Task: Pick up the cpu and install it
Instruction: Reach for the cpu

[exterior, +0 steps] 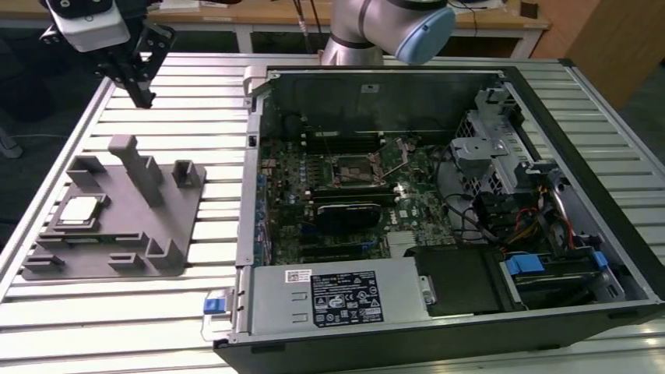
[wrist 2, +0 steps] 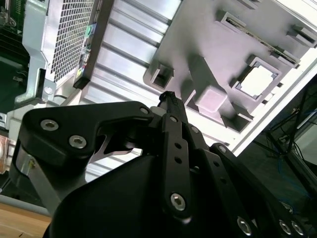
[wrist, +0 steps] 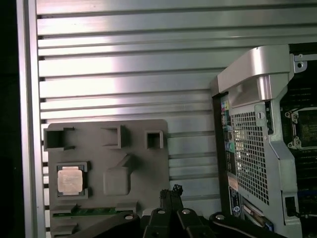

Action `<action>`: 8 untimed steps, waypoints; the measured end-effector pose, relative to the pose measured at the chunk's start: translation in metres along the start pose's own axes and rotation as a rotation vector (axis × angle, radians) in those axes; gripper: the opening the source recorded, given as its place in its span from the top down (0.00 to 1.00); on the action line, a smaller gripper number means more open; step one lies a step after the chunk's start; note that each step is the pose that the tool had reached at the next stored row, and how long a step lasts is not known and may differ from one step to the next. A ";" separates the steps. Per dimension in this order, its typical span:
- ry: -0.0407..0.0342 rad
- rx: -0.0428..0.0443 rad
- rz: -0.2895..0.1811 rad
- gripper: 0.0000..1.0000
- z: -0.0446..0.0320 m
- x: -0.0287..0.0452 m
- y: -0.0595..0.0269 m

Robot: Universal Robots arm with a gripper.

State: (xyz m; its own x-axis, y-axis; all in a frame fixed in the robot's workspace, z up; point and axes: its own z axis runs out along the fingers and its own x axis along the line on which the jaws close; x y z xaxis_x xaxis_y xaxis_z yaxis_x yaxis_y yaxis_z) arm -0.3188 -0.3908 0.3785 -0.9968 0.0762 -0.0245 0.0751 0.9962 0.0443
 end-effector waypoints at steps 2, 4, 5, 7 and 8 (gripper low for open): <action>0.0000 0.0000 0.000 0.89 0.0005 0.0033 -0.0003; 0.0001 0.0000 0.000 0.89 0.0009 0.0067 -0.0005; 0.0000 0.0000 0.000 0.89 0.0011 0.0085 -0.0007; -0.0001 0.0000 0.000 0.89 0.0016 0.0124 -0.0010; 0.0000 0.0000 0.000 0.89 0.0018 0.0142 -0.0012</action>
State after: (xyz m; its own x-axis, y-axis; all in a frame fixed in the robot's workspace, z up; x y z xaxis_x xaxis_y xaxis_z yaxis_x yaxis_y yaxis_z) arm -0.3330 -0.3908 0.3763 -0.9968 0.0763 -0.0244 0.0751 0.9962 0.0444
